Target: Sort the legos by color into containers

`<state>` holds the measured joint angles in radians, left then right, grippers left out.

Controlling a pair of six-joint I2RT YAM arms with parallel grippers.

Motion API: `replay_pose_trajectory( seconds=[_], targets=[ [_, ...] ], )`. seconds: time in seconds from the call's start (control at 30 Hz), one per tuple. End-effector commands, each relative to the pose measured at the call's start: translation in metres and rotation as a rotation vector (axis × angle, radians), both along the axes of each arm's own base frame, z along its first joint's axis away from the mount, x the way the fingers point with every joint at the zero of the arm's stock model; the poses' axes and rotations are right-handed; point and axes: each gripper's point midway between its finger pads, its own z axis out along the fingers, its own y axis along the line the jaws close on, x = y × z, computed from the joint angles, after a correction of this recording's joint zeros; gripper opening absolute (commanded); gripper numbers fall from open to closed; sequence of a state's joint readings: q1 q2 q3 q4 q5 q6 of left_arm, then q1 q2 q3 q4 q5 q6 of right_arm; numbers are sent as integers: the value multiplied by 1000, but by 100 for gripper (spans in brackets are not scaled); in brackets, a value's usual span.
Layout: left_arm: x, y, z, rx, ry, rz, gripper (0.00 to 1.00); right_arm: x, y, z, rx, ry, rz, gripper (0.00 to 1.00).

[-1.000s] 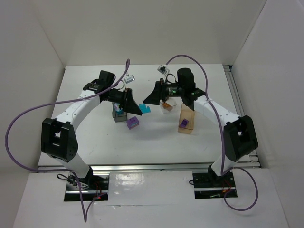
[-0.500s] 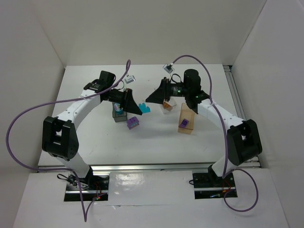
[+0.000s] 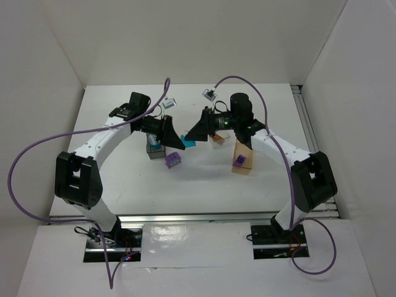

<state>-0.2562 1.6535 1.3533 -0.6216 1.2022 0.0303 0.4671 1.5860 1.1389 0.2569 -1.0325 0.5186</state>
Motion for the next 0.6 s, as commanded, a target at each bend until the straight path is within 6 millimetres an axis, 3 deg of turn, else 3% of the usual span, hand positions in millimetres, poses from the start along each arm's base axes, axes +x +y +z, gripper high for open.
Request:
replay_pose_trajectory(
  seconds=[0.0,0.2,0.23,0.5,0.57],
  targets=[
    [5,-2,13,-38,-71,-26,0,1,8,5,2,-34,34,80],
    [3,-2,17,-48,-87,-34,0,-3,11,7,19,-54,53,63],
    [3,-2,17,-48,-87,-34,0,-2,12,4,16,-36,52,56],
    [4,-2,15,-39,-89,-28,0,-18,12,9,47,-54,119,28],
    [4,-2,15,-39,-89,-28,0,-4,7,6,9,-62,19,24]
  ],
)
